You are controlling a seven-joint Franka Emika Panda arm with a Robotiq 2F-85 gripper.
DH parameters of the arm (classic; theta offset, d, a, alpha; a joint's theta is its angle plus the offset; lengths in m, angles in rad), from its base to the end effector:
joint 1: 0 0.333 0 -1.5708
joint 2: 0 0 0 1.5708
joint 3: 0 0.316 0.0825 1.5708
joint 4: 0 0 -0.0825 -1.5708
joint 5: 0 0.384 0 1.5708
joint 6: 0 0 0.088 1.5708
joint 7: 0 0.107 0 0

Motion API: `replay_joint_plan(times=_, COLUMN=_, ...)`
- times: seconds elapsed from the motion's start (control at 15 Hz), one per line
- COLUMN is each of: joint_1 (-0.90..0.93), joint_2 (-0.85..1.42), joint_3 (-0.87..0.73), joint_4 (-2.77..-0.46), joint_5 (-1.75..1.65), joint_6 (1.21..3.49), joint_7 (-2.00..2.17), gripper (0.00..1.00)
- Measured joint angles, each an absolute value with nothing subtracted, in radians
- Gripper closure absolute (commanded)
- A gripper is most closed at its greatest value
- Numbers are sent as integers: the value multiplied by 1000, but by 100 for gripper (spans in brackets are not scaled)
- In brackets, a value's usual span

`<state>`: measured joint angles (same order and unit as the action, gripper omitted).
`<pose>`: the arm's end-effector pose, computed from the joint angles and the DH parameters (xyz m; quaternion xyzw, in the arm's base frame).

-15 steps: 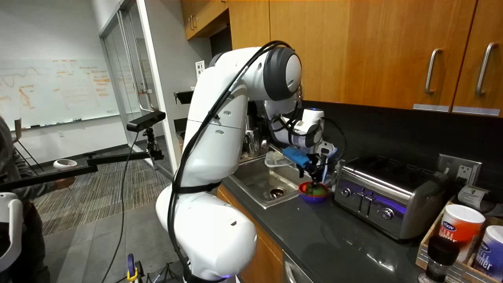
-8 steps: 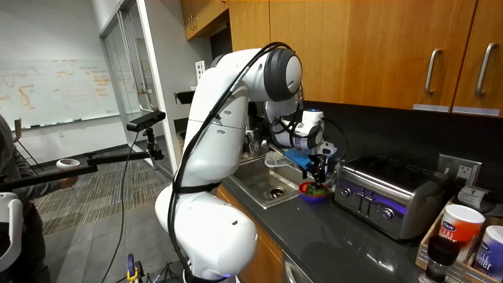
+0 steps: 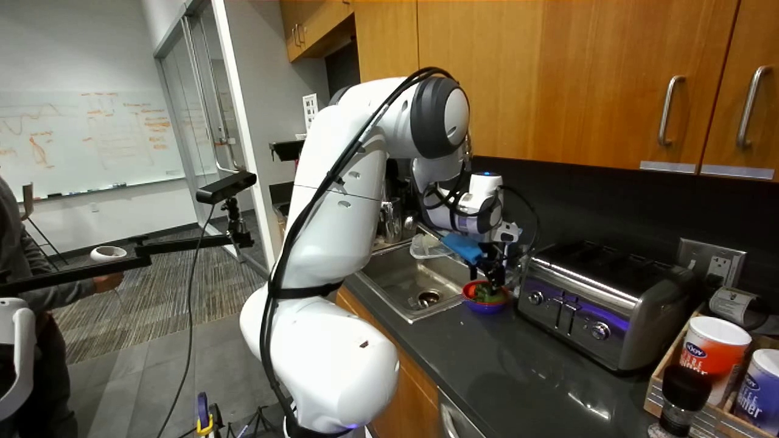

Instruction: Put the bell pepper on the counter

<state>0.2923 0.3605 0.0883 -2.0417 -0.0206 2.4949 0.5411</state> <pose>0.5632 0.2237 0.2739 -0.9960 0.0757 -0.0383 0.0289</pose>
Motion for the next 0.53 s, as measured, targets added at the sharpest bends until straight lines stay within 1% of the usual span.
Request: replay_joint_plan(times=0.53, joint_1=294, joint_2=373, joint_3=82, joint_4=-2038, joint_5=-20, joint_6=2497, joint_7=541, gripper=0)
